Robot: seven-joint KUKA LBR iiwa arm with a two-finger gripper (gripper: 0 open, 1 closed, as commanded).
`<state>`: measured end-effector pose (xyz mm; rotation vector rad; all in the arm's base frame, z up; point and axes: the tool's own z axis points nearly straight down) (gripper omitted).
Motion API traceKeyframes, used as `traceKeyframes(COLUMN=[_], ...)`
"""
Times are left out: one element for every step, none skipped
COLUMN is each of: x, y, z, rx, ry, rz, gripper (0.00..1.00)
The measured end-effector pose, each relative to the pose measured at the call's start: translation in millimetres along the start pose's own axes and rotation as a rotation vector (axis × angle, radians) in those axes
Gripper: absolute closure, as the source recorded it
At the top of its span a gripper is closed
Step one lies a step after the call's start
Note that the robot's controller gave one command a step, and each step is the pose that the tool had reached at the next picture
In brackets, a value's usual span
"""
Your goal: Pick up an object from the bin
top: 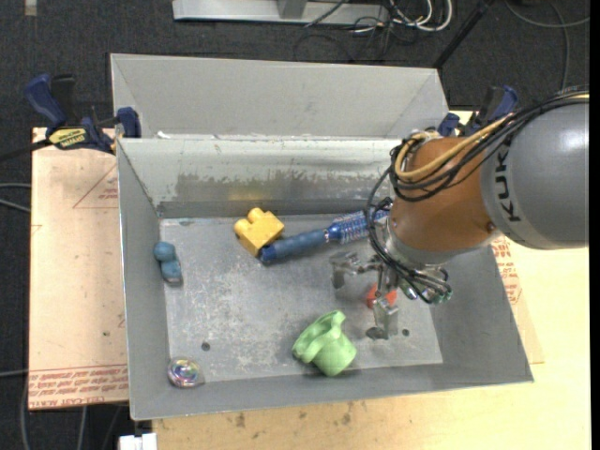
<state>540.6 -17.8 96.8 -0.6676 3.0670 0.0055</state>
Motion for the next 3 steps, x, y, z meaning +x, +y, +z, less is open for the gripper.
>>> traceKeyframes(x=[15.5, 16.1, -9.2], y=[83, 80, 59], z=[17, 17, -123], rx=[-0.001, 0.001, 0.007], ry=[0.0, 0.002, -0.007], rz=[-0.219, -0.217, -0.215], gripper=[0.0, 1.0, 1.0])
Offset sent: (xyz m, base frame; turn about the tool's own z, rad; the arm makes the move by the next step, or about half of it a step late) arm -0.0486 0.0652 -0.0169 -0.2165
